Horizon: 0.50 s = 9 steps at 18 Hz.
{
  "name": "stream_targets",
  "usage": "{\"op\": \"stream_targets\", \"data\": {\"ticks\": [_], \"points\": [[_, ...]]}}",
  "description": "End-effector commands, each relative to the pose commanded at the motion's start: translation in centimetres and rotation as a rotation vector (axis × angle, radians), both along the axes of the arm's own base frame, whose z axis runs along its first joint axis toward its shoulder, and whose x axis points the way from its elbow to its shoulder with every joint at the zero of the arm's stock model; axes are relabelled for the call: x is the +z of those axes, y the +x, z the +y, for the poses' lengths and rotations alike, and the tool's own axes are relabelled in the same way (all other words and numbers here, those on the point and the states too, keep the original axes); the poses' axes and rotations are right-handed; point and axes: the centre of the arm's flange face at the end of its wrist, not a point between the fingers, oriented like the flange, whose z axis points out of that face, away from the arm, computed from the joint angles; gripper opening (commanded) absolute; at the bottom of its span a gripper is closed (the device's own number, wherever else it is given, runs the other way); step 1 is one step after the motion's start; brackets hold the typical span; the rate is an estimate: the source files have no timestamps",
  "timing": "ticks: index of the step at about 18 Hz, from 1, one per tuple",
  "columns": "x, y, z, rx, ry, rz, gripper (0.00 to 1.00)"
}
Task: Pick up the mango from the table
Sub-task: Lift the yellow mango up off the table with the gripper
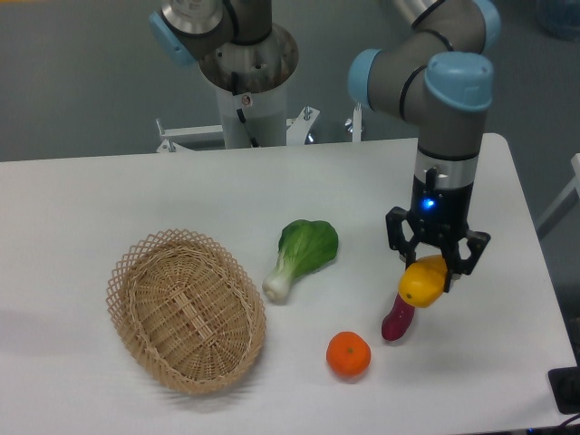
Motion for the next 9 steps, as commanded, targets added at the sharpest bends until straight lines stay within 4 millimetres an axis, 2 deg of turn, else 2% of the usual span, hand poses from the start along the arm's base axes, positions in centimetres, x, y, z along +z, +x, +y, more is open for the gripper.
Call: {"op": "stream_targets", "data": {"ticks": [3,9], "points": [[0.96,-0.20,0.13,0.023,0.018,0.001,0.45],[1.11,-0.04,0.38,0.026,0.021,-0.001,0.45]]}}
